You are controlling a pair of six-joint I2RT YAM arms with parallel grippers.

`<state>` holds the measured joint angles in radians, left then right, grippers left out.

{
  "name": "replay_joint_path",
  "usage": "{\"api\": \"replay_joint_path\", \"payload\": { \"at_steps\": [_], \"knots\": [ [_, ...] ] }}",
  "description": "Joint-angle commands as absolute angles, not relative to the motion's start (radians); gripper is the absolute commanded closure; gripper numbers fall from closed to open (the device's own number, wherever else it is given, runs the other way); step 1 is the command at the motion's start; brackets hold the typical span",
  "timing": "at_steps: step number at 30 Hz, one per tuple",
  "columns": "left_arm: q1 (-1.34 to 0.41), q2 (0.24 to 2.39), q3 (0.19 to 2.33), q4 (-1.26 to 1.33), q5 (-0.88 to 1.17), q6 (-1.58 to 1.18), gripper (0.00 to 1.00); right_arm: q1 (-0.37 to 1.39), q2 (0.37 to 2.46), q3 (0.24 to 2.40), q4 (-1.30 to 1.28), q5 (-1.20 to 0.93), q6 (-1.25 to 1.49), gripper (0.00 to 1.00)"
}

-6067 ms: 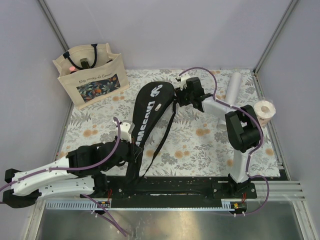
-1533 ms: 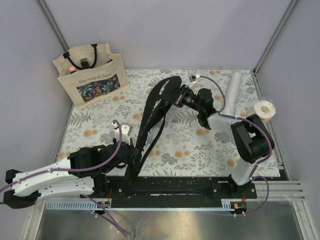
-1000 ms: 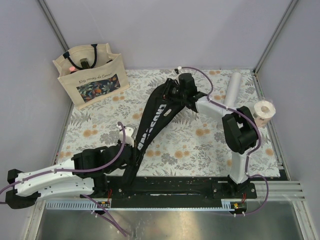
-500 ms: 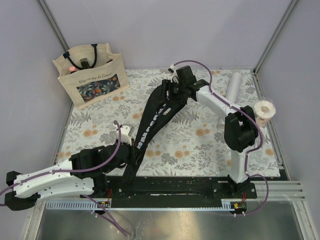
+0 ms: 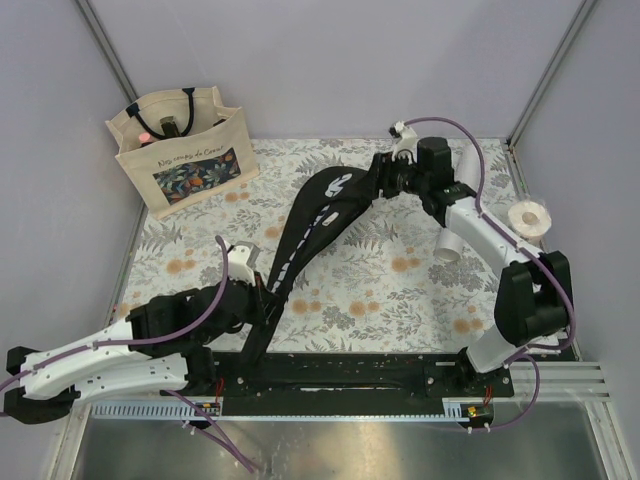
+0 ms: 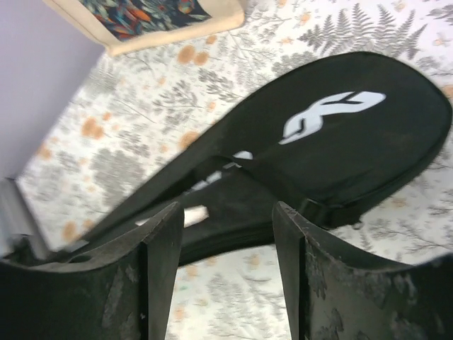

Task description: Pack up the badminton gear

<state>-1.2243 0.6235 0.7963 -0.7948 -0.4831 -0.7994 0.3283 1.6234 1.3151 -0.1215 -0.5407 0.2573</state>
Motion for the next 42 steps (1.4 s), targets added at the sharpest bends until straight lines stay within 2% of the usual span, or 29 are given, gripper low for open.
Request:
{"api": "replay_joint_path", "payload": {
  "at_steps": [1, 6, 12, 15, 26, 29, 33, 38, 42],
  "knots": [
    [-1.218, 0.612, 0.874, -0.733, -0.522, -0.818, 1.00, 0.316, 1.591, 1.054, 0.364, -0.502, 0.011, 0.41],
    [-1.213, 0.617, 0.933, -0.788, -0.543, -0.844, 1.00, 0.287, 1.614, 0.813, 0.789, -0.557, -0.147, 0.41],
    [-1.212, 0.609, 0.980, -0.834, -0.584, -0.868, 1.00, 0.264, 1.684, 0.735, 0.989, -0.662, -0.201, 0.40],
    [-1.212, 0.597, 0.989, -0.842, -0.594, -0.870, 1.00, 0.264, 1.700, 0.727, 1.035, -0.647, -0.221, 0.40],
    [-1.210, 0.584, 0.997, -0.845, -0.612, -0.870, 1.00, 0.270, 1.741, 0.758, 1.068, -0.649, -0.316, 0.45],
    [-1.210, 0.586, 0.999, -0.844, -0.609, -0.870, 1.00, 0.290, 1.675, 0.785, 0.935, -0.556, -0.463, 0.41],
    [-1.210, 0.586, 0.997, -0.842, -0.614, -0.870, 1.00, 0.296, 1.673, 0.883, 0.685, -0.558, -0.638, 0.41],
    [-1.210, 0.577, 0.989, -0.834, -0.620, -0.871, 1.00, 0.354, 1.742, 0.897, 0.605, -0.488, -0.814, 0.41],
    [-1.212, 0.574, 0.994, -0.830, -0.620, -0.873, 1.00, 0.403, 1.799, 0.899, 0.638, -0.420, -0.880, 0.41]
  ]
}}
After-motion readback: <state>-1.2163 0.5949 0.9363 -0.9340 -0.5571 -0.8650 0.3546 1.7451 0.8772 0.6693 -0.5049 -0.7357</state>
